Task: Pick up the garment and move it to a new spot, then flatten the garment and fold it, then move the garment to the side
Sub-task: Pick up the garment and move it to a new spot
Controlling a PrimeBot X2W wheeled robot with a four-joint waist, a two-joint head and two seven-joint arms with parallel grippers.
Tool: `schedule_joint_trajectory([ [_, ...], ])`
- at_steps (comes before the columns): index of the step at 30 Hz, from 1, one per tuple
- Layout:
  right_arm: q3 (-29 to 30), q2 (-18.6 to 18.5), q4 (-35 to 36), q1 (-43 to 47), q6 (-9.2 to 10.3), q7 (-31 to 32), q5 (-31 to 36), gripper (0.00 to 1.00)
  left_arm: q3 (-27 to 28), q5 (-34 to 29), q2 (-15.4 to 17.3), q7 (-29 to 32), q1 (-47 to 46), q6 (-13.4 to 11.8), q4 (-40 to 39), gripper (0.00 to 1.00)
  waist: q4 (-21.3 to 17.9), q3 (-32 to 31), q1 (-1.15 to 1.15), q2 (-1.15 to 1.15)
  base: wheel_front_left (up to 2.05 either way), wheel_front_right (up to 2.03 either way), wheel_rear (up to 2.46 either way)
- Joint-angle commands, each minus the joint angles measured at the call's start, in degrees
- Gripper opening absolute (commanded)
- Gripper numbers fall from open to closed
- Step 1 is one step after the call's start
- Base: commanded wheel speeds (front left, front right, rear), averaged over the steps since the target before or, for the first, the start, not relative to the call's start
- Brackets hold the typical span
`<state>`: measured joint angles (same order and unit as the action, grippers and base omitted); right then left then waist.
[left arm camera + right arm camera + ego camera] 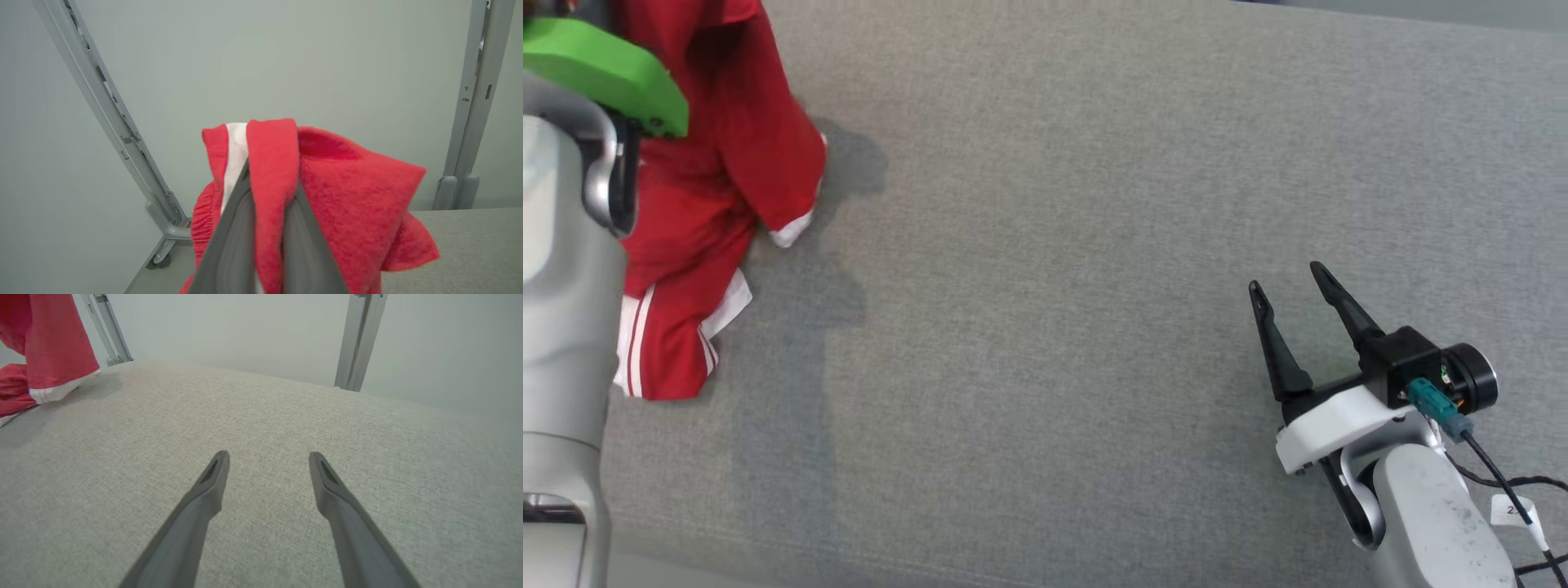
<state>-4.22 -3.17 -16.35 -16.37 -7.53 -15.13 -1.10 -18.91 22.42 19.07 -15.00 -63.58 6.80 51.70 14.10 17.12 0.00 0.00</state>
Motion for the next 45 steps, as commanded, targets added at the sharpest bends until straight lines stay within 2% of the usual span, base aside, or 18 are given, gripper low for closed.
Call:
schedule_joint_trajectory([
  [1,0.17,-0.13,-0.09,1.08,0.08,-0.04,-0.44,1.00,-0.31,-0.52,-0.89,-0.22,1.33,0.26,-1.68,0.00,-3.37,-2.93,0.00,0.00,0.00,0.00,0.00],
  [10,0.45,0.16,0.76,3.38,0.08,-0.05,-2.33,1.00,-2.90,0.17,-7.78,-0.24,6.21,0.64,-12.15,0.00,-13.32,-5.88,0.00,0.00,0.00,0.00,0.00],
  [20,-0.02,0.18,0.80,4.30,0.08,-0.05,-3.96,1.00,-7.25,2.75,-14.63,-0.24,8.52,0.76,-16.88,0.00,-24.26,-5.69,0.00,0.00,0.00,0.00,0.00],
  [25,-0.10,0.18,0.78,4.57,0.08,-0.04,-4.25,1.00,-9.69,4.21,-15.70,-0.25,10.54,0.76,-17.32,0.00,-26.93,-5.73,0.00,0.00,0.00,0.00,0.00],
  [30,0.16,0.19,0.69,4.77,0.08,-0.04,-4.37,1.00,-10.24,4.50,-15.96,-0.25,14.77,0.33,-16.22,0.00,-27.34,-5.97,0.00,0.00,0.00,0.00,0.00],
  [31,0.29,0.19,0.66,4.90,0.08,-0.04,-4.28,1.00,-10.18,4.31,-15.97,-0.24,15.76,0.12,-15.96,0.08,-27.16,-6.10,0.00,0.00,0.00,0.00,0.00],
  [32,0.47,0.20,0.66,5.13,0.08,-0.04,-4.17,1.00,-10.00,4.30,-15.99,-0.24,17.20,-0.05,-15.63,0.46,-26.83,-6.33,0.00,0.00,0.00,0.00,0.00],
  [33,0.59,0.20,0.62,5.30,0.08,-0.04,-4.10,1.00,-9.65,4.46,-16.00,-0.24,18.27,-0.36,-15.72,1.00,-26.56,-6.50,0.00,0.00,0.00,0.00,0.00],
  [35,1.00,0.18,0.61,5.43,0.08,-0.04,-3.93,1.00,-9.46,3.42,-16.01,-0.17,20.91,-0.84,-15.77,1.00,-25.75,-6.94,0.00,0.00,0.00,0.00,0.00],
  [41,1.91,0.16,0.32,6.49,0.08,-0.04,-3.28,1.00,-4.36,1.35,-15.90,-0.17,28.66,-2.05,-16.89,1.00,-23.58,-8.82,0.00,0.00,0.00,0.00,0.00],
  [45,2.35,0.16,0.16,7.27,0.08,-0.04,-2.76,1.00,1.93,-1.24,-15.18,-0.16,35.97,-3.09,-19.32,1.00,-21.82,-10.86,0.00,0.00,0.00,0.00,0.00],
])
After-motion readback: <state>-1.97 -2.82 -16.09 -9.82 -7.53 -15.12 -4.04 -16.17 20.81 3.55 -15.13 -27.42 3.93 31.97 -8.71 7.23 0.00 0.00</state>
